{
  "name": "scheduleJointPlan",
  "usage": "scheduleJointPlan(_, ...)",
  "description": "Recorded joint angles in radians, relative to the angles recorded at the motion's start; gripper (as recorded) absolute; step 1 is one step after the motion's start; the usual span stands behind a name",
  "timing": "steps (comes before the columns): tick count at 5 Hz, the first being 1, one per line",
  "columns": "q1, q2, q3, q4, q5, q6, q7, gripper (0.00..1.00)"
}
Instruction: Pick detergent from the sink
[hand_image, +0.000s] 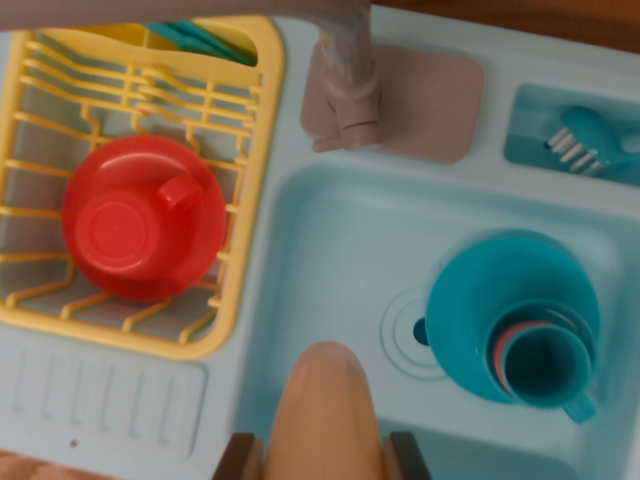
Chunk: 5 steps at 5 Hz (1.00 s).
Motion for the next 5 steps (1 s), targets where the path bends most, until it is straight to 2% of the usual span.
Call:
scheduleJointPlan(1, 0.0000, 0.000, 0.000, 0.000, 0.0000, 0.000, 0.000, 1.00)
scheduleJointPlan(2, -0.0001, -0.011, 0.000, 0.026, -0.0022, 0.036, 0.003, 1.00)
scheduleJointPlan(3, -0.0001, -0.011, 0.000, 0.026, -0.0022, 0.036, 0.003, 1.00)
scheduleJointPlan(4, -0.0001, -0.020, 0.000, 0.048, -0.0041, 0.068, 0.006, 1.00)
scheduleJointPlan(5, -0.0001, -0.020, 0.000, 0.048, -0.0041, 0.068, 0.006, 1.00)
